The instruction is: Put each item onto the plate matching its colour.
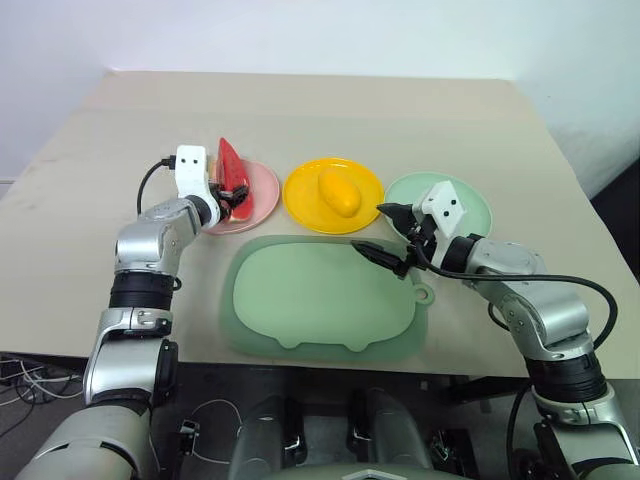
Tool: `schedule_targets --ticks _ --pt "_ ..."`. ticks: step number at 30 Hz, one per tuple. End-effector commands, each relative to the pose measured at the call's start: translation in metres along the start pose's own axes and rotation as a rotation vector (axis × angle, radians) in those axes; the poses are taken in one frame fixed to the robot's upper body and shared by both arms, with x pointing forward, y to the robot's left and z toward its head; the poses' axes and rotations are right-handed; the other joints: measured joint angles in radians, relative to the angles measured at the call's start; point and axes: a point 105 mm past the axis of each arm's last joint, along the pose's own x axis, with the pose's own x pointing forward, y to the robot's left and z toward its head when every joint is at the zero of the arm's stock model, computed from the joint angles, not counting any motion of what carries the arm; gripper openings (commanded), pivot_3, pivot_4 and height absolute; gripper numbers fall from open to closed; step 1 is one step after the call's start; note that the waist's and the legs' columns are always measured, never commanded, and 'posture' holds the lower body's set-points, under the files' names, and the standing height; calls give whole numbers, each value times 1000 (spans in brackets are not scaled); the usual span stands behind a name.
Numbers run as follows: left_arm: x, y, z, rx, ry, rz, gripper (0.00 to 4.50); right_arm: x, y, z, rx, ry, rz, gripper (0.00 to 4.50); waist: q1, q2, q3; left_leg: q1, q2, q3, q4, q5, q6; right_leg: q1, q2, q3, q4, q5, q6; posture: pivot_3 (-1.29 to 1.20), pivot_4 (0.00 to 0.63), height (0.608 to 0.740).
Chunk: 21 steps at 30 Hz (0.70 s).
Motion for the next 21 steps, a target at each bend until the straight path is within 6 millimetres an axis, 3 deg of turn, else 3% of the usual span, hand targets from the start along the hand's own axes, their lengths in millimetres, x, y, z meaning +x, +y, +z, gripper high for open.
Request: schedule_targets --ticks 1,3,8,16,21 --pt "-2 3 17 90 -55 25 4088 -3 -3 14 -36 -47 -20 4500 2 0 0 0 0 0 0 0 0 0 0 0 0 0 0 0 150 696" --pt "-2 2 18 94 -65 20 4478 -3 -3 13 -36 -46 -21 4500 3 0 0 0 0 0 0 0 0 0 -1 0 0 0 0 0 150 696" --pt "-13 0 31 192 -104 13 4478 -2 -3 10 -30 -42 -21 4500 1 0 0 0 0 0 0 0 0 0 -1 0 0 0 0 0 150 696" --pt "-54 -23 58 285 -272 -100 4478 -4 -2 14 -18 -63 -6 4500 0 0 0 0 0 0 0 0 0 0 0 0 0 0 0 0 150 696" --pt "-89 -39 46 276 -381 -326 4478 -14 -2 20 11 -100 1 4500 0 0 0 0 0 0 0 0 0 0 -1 0 0 0 0 0 150 696"
